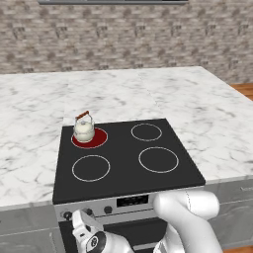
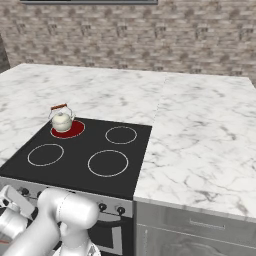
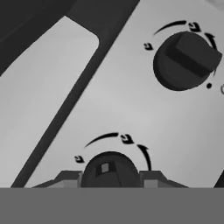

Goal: The kettle is done boiling. Turn off the stove, then wait for 300 timesteps before moving the kettle to the dining table.

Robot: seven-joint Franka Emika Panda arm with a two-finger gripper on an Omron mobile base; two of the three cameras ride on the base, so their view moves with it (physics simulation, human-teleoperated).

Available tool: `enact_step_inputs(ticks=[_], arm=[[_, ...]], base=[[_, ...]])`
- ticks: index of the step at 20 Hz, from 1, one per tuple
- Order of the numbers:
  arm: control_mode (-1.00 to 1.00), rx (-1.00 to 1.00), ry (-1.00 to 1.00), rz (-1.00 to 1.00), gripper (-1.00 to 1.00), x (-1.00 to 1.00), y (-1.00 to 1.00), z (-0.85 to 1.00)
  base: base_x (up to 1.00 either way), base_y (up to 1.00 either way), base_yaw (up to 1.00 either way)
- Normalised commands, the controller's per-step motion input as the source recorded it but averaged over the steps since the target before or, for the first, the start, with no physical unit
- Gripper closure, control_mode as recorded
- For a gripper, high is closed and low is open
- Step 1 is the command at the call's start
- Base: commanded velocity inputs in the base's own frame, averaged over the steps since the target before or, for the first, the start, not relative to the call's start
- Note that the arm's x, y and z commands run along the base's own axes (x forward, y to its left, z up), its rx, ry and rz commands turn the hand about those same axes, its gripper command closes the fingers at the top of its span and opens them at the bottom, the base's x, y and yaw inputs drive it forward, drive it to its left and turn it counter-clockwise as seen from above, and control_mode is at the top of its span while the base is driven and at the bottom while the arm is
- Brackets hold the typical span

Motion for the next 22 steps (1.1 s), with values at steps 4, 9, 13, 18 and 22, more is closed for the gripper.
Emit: enact_step_inputs(ticks=[4, 9, 13, 18, 22], arm=[[-1.00, 0.26, -0.02, 0.00, 1.00, 0.00, 0.00, 0.00], [-1.00, 0.27, 0.00, 0.00, 1.00, 0.00, 0.00, 0.00], [-1.00, 0.28, 0.00, 0.00, 1.00, 0.00, 0.00, 0.00], [-1.00, 0.28, 0.00, 0.00, 1.00, 0.00, 0.00, 0.00], [-1.00, 0.29, 0.00, 0.00, 1.00, 0.00, 0.00, 0.00]], base=[[0.00, 0.00, 0.00], [0.00, 0.00, 0.00], [0.00, 0.00, 0.00], [0.00, 0.00, 0.00], [0.00, 0.00, 0.00]])
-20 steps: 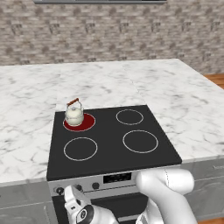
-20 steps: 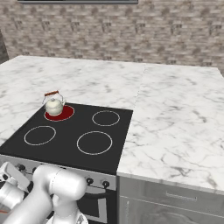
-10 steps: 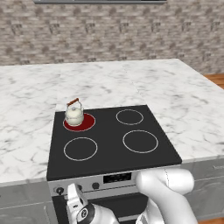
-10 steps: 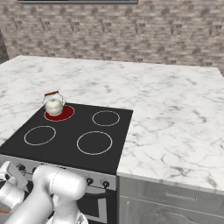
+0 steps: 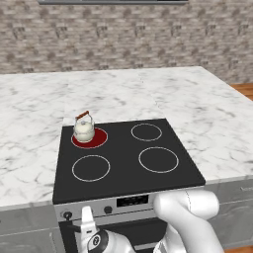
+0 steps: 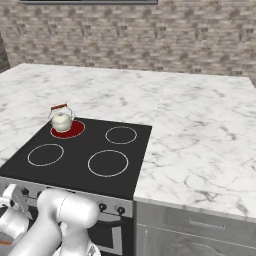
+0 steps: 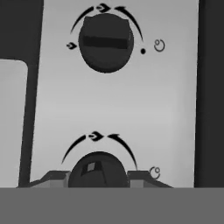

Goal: The kettle is done boiling. Turn off the stove, then wait for 300 timesteps before moving the kettle to the dining table.

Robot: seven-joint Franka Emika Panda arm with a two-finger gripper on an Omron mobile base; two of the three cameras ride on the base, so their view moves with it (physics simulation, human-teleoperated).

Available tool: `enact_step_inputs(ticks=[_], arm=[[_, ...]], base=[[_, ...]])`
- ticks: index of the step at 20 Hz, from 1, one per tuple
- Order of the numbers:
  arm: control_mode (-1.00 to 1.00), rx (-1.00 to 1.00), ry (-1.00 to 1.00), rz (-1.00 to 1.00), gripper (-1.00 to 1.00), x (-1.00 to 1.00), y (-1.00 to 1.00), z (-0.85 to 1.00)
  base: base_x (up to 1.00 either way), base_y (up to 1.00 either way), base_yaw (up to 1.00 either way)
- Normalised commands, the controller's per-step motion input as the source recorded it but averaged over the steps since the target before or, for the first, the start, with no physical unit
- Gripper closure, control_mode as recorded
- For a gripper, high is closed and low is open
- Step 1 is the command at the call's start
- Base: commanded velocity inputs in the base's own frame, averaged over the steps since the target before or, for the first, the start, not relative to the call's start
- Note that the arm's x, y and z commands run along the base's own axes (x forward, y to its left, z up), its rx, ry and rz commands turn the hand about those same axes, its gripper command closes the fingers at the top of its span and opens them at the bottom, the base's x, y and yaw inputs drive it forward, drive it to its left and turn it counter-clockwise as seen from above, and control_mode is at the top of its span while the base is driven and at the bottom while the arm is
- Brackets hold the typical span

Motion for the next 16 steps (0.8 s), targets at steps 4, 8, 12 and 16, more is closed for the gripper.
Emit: enact_step_inputs(ticks=[4, 8, 12, 16], arm=[[-1.00, 0.30, 0.00, 0.00, 1.00, 0.00, 0.00, 0.00], [-1.00, 0.29, 0.00, 0.00, 1.00, 0.00, 0.00, 0.00], [-1.00, 0.30, 0.00, 0.00, 1.00, 0.00, 0.00, 0.00], [-1.00, 0.31, 0.00, 0.00, 1.00, 0.00, 0.00, 0.00]], base=[[0.00, 0.00, 0.00], [0.00, 0.00, 0.00], [0.00, 0.00, 0.00], [0.00, 0.00, 0.00]])
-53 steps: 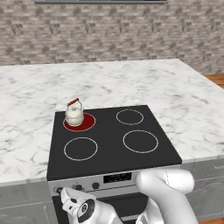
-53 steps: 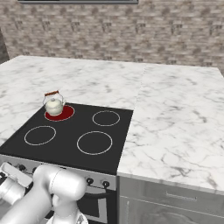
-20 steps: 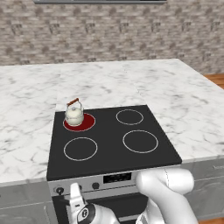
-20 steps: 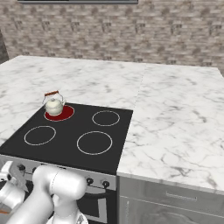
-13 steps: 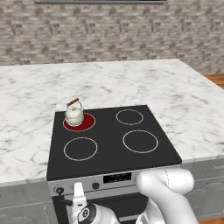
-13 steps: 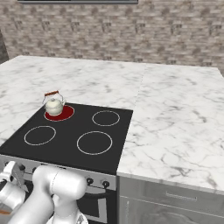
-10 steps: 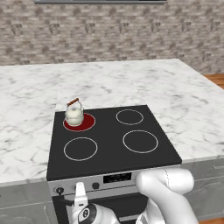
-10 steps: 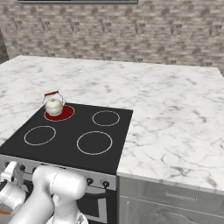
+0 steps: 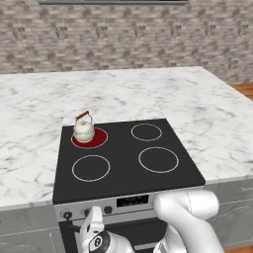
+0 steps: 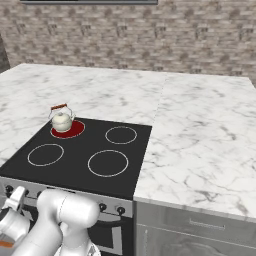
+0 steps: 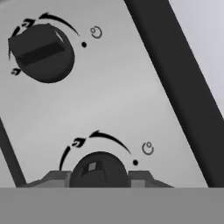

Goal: The kettle is done boiling. Turn off the stove, then wait for 300 timesteps before moving the kettle to the dining table.

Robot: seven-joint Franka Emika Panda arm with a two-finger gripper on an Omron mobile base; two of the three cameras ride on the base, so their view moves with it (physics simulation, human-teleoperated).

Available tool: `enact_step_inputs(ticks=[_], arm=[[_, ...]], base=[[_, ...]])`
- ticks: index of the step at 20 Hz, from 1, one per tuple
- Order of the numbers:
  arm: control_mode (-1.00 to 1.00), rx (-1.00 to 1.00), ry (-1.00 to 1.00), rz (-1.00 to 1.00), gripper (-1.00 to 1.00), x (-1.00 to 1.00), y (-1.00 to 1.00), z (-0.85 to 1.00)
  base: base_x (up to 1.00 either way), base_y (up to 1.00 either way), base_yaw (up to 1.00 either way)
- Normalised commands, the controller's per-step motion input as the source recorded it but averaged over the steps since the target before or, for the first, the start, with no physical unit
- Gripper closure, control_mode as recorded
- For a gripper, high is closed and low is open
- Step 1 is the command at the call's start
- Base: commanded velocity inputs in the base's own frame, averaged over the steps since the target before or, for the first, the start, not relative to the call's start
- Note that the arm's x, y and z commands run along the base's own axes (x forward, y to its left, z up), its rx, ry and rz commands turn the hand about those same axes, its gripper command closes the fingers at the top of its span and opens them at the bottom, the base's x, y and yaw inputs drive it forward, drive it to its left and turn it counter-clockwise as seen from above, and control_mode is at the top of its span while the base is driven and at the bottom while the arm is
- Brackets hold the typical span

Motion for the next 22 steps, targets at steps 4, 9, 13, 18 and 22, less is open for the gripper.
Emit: enact_step_inputs(ticks=[4, 9, 13, 18, 22], arm=[[-1.00, 0.32, 0.00, 0.00, 1.00, 0.00, 0.00, 0.00], [-1.00, 0.32, 0.00, 0.00, 1.00, 0.00, 0.00, -0.01], [-1.00, 0.33, 0.00, 0.00, 1.00, 0.00, 0.00, -0.01], [-1.00, 0.32, 0.00, 0.00, 1.00, 0.00, 0.00, -0.02], [-1.00, 0.32, 0.00, 0.00, 1.00, 0.00, 0.00, -0.04]], base=[[0.00, 0.00, 0.00], [0.00, 0.00, 0.00], [0.00, 0.00, 0.00], [0.00, 0.00, 0.00], [0.00, 0.00, 0.00]])
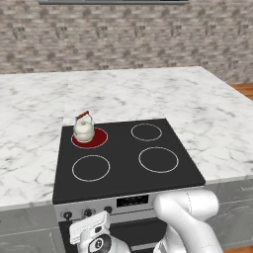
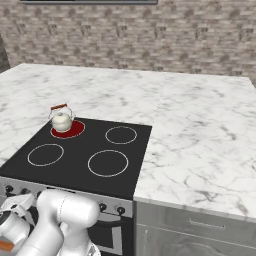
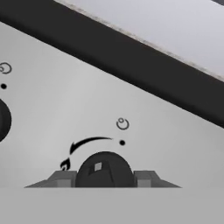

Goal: The kettle is done boiling. Turn off the stove, then wait for 300 timesteps before moving the kettle to the dining table.

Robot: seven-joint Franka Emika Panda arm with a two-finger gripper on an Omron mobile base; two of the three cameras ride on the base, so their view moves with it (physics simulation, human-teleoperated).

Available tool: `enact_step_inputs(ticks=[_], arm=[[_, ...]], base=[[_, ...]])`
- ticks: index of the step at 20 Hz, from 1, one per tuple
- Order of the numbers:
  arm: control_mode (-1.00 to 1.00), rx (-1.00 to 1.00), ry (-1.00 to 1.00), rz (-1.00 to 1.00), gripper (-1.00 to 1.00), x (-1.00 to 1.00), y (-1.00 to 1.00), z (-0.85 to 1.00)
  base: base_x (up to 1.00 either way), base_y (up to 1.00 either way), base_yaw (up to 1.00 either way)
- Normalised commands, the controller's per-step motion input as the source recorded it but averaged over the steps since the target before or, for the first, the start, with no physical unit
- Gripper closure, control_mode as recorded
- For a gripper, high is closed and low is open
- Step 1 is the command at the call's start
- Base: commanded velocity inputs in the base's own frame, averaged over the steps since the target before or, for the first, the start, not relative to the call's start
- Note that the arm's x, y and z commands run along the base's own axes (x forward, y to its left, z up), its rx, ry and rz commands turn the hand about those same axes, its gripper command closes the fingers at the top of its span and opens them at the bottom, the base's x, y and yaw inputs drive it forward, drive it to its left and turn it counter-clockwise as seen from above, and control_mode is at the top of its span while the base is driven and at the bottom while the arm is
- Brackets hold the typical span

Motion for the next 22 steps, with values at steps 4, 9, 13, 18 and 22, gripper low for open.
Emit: enact_step_inputs(ticks=[4, 9, 13, 18, 22], arm=[[-1.00, 0.32, 0.00, 0.00, 1.00, 0.00, 0.00, -0.04], [-1.00, 0.32, 0.00, 0.00, 1.00, 0.01, 0.00, -0.08], [-1.00, 0.33, 0.00, 0.00, 1.00, 0.02, -0.01, -0.08], [-1.00, 0.33, 0.00, 0.00, 1.00, 0.03, 0.00, -0.08], [-1.00, 0.34, 0.00, 0.00, 1.00, 0.01, -0.01, -0.08]], base=[[0.00, 0.00, 0.00], [0.00, 0.00, 0.00], [0.00, 0.00, 0.00], [0.00, 0.00, 0.00], [0.00, 0.00, 0.00]])
